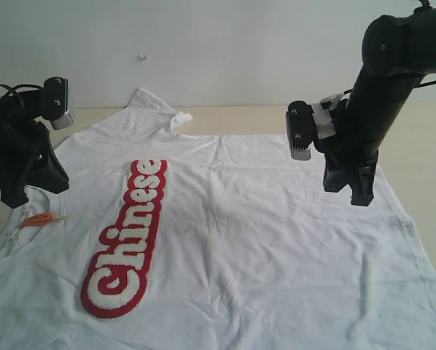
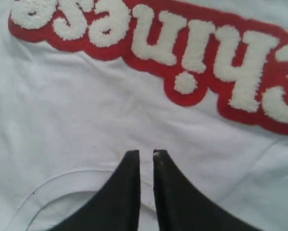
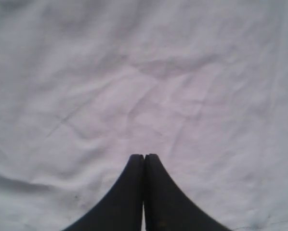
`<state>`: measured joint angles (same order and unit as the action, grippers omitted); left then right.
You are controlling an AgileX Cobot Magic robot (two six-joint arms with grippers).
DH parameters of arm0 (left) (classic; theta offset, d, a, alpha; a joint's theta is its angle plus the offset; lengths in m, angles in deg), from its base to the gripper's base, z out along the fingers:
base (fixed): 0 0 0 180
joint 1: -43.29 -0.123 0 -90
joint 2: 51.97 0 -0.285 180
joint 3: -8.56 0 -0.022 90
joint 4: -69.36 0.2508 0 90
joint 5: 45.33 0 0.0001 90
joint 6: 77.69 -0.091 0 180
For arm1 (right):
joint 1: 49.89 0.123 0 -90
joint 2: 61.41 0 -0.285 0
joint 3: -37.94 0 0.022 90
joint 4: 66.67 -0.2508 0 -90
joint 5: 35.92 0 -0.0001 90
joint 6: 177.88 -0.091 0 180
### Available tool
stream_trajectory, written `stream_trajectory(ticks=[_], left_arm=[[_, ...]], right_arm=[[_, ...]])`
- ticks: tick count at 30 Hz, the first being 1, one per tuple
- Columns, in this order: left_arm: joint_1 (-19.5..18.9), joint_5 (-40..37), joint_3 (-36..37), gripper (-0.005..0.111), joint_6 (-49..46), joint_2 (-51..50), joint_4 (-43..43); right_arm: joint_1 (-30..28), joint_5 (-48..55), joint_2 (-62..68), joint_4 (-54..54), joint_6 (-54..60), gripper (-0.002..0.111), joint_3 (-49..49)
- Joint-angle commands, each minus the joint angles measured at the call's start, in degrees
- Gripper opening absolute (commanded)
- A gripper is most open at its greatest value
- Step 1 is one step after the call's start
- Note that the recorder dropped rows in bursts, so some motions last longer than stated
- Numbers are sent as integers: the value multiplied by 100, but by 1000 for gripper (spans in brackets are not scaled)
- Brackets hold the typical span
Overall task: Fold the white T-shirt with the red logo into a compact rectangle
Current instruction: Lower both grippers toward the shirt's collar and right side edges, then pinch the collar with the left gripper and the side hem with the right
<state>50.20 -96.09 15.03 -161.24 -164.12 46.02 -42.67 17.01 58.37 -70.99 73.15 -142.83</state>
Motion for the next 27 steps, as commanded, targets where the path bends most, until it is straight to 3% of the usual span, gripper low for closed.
stream_trajectory(ticks=[1, 3, 6, 10, 12, 13, 17, 19, 22, 27], left_arm=[[-31, -223, 20, 13, 7, 136, -313], [-31, -269, 20, 14, 7, 149, -384], [-31, -300, 20, 32, 7, 162, -371], [-31, -151, 30, 81, 7, 171, -349], [-31, -50, 159, 100, 7, 171, -349], [-31, -50, 208, 105, 7, 171, -338], [-31, -133, 327, 105, 7, 171, -241], [-31, -165, 327, 105, 7, 171, -241], [-31, -89, 327, 105, 7, 171, -241], [-31, 73, 327, 105, -4, 175, -241]], right_arm=[[-31, 55, -6, -14, -221, 0, -48], [-31, 80, -6, -14, -221, 0, -48], [-31, 83, -6, -25, -221, 0, -48], [-31, 9, -6, -25, -221, 0, -48], [-31, 0, -6, -25, -221, 0, -48], [-31, 0, -6, -25, -221, 1, -48], [-31, -63, -6, -25, -521, 9, -48], [-31, -159, -6, -25, -785, 17, -48], [-31, -274, -6, 12, -1040, 38, -48], [-20, -49, -6, 23, -504, 96, -48]])
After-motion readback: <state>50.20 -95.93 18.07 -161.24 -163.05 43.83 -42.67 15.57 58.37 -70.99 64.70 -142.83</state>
